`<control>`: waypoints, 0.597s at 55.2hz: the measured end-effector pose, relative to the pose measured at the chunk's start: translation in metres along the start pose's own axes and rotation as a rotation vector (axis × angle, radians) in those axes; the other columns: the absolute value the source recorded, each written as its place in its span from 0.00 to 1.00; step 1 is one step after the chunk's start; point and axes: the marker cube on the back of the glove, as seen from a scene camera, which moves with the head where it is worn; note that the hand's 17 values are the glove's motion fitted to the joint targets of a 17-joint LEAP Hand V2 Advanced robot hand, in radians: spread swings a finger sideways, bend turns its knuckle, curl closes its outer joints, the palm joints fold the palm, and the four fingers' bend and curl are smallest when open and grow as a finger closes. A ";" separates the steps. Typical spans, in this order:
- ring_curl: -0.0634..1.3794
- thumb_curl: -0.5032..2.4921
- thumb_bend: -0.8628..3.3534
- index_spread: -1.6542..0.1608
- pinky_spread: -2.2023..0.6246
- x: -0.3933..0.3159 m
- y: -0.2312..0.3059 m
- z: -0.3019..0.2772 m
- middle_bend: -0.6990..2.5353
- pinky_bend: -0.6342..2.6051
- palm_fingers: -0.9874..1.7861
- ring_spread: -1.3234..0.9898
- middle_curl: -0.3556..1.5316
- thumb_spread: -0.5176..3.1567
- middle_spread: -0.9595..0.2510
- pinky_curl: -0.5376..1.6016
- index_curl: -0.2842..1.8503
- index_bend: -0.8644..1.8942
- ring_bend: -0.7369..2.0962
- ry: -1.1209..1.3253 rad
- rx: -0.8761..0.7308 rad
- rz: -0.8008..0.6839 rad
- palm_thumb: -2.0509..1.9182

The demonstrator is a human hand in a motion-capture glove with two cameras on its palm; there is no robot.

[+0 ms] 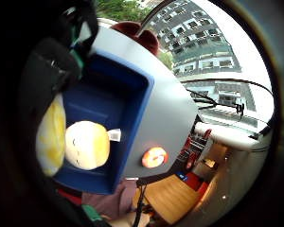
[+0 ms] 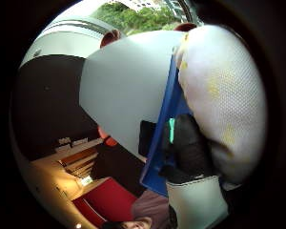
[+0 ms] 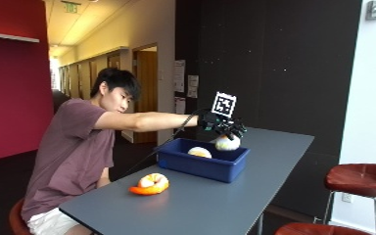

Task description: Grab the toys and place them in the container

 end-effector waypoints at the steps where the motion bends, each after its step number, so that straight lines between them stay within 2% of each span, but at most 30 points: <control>1: 0.53 0.43 0.18 0.74 0.68 0.000 0.002 0.000 0.41 0.63 0.23 0.45 0.61 0.42 0.61 0.55 0.39 0.45 0.72 -0.007 -0.003 -0.036 0.60; 3: 0.49 0.41 0.18 0.75 0.71 0.004 0.003 0.001 0.35 0.63 0.16 0.48 0.57 0.44 0.64 0.53 0.37 0.42 0.64 0.007 0.006 -0.059 0.58; 6: 0.43 0.39 0.19 0.75 0.73 0.015 0.005 -0.001 0.31 0.60 0.16 0.51 0.54 0.45 0.67 0.50 0.35 0.40 0.56 0.025 0.024 -0.047 0.55; 12: 0.35 0.36 0.19 0.76 0.76 0.028 0.019 -0.011 0.25 0.56 0.20 0.54 0.48 0.47 0.72 0.47 0.32 0.36 0.46 -0.030 0.031 -0.108 0.53; 15: 0.33 0.35 0.19 0.76 0.77 0.041 0.027 -0.019 0.24 0.54 0.21 0.55 0.46 0.47 0.74 0.46 0.30 0.35 0.44 -0.020 0.042 -0.093 0.52; 19: 0.31 0.34 0.20 0.77 0.78 0.070 0.040 -0.025 0.24 0.52 0.21 0.56 0.43 0.48 0.77 0.45 0.29 0.34 0.41 0.113 0.065 -0.069 0.51; 25: 0.29 0.32 0.20 0.77 0.79 0.090 0.063 -0.045 0.24 0.51 0.23 0.58 0.39 0.48 0.78 0.43 0.27 0.34 0.39 -0.024 0.095 0.001 0.51; 31: 0.29 0.31 0.20 0.77 0.79 0.129 0.104 -0.055 0.24 0.50 0.24 0.58 0.37 0.48 0.78 0.43 0.25 0.34 0.38 0.026 0.123 -0.139 0.51; 33: 0.29 0.30 0.20 0.77 0.79 0.144 0.113 -0.057 0.24 0.49 0.24 0.58 0.36 0.48 0.78 0.43 0.25 0.34 0.38 0.016 0.128 -0.085 0.51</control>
